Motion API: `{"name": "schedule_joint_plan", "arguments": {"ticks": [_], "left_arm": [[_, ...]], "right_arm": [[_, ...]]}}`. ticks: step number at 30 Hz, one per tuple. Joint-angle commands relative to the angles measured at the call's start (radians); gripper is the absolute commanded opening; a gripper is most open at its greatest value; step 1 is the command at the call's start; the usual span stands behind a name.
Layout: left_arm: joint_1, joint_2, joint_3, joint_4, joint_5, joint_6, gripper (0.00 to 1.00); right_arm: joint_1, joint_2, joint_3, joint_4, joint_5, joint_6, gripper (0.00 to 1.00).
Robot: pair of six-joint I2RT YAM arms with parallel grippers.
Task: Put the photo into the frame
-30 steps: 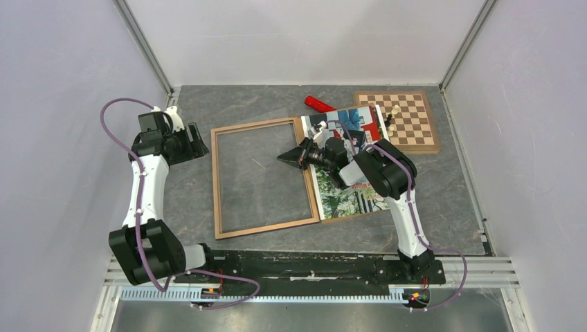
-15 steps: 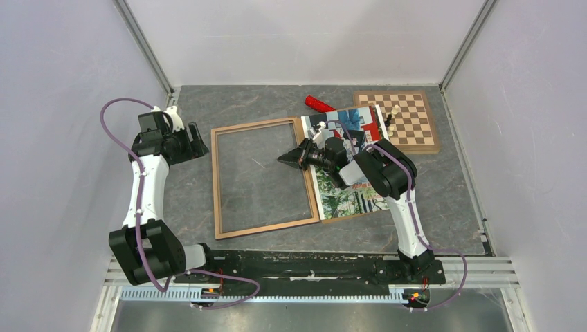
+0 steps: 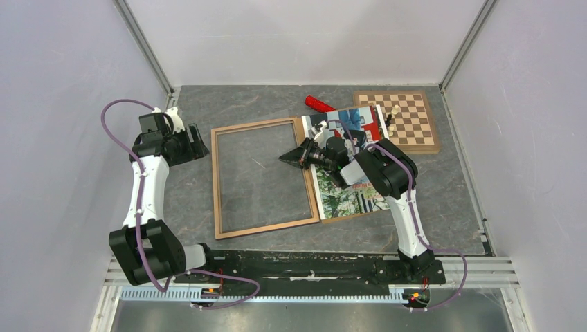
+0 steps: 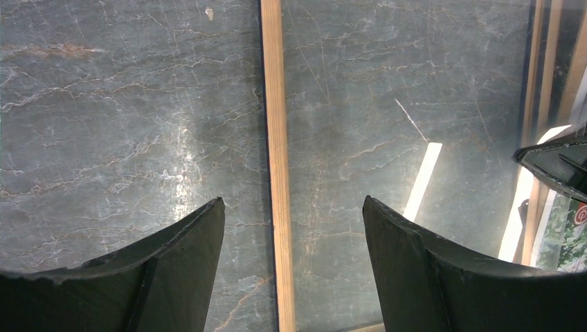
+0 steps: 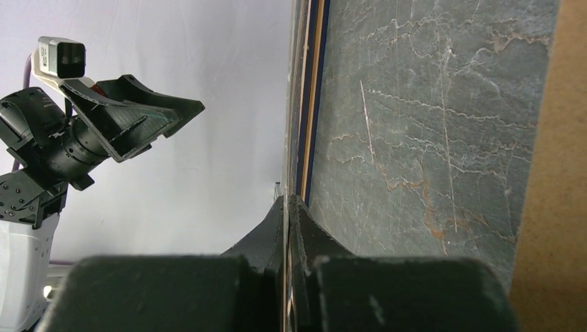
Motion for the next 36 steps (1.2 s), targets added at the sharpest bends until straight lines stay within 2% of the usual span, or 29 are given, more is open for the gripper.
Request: {"name": "schedule_joint_plan", "arguments": {"ticks": [1, 36], "left_arm": [[0.004, -0.043, -0.002, 0.038, 0.025, 0.018, 0.79], [0.004, -0.051, -0.008, 0.039, 0.028, 0.019, 0.79]], "right_arm": [[-0.009, -0.016, -0.005, 0.046, 0.006, -0.015, 0.00], [-0.015, -0.039, -0.016, 0.011, -0.008, -0.059, 0.00]]}}
